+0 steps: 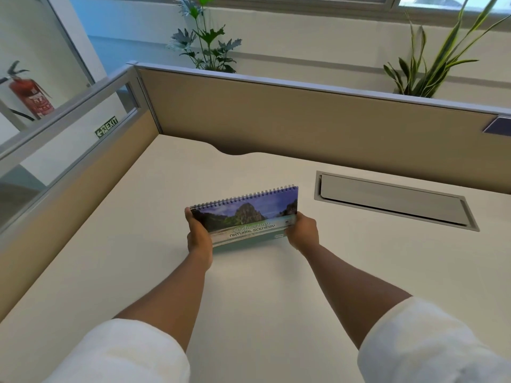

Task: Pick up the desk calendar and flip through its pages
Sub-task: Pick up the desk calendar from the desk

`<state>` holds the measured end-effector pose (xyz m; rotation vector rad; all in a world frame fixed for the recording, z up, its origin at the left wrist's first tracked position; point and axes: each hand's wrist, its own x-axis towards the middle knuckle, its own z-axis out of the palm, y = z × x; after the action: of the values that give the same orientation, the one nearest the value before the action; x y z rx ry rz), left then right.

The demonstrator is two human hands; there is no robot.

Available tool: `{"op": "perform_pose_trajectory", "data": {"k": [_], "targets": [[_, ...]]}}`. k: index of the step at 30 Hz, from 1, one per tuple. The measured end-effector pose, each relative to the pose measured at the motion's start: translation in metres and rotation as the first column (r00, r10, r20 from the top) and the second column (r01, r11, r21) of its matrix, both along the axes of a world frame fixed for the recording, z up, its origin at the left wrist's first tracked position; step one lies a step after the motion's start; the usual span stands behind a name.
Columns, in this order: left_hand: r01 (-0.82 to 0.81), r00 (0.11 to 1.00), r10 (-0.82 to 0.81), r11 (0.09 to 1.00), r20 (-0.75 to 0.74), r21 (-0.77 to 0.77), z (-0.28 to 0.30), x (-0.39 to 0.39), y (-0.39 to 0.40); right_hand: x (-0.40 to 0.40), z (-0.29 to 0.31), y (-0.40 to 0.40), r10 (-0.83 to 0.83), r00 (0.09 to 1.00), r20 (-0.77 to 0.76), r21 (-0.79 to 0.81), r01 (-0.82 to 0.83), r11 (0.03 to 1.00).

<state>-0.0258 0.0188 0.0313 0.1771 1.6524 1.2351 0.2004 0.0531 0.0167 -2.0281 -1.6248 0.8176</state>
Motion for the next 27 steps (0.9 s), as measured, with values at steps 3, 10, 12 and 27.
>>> {"op": "perform_pose_trajectory", "data": {"k": [3, 10, 12, 27], "targets": [[0.032, 0.999, -0.033, 0.999, 0.019, 0.037, 0.0, -0.003, 0.0, 0.002, -0.003, -0.002, 0.032, 0.999, -0.004, 0.003, -0.032, 0.999], [0.055, 0.998, -0.056, 0.997, 0.008, 0.055, -0.008, -0.008, -0.003, 0.002, -0.004, 0.003, 0.073, 0.997, -0.034, -0.004, -0.073, 0.997], [0.075, 0.997, -0.075, 0.996, 0.001, 0.047, -0.011, -0.009, -0.004, 0.001, -0.003, 0.005, 0.082, 0.996, -0.046, -0.022, -0.083, 0.996], [0.124, 0.992, -0.122, 0.985, -0.025, 0.118, -0.025, 0.002, -0.006, 0.005, -0.006, 0.017, 0.093, 0.991, -0.094, -0.06, -0.098, 0.993]]}}
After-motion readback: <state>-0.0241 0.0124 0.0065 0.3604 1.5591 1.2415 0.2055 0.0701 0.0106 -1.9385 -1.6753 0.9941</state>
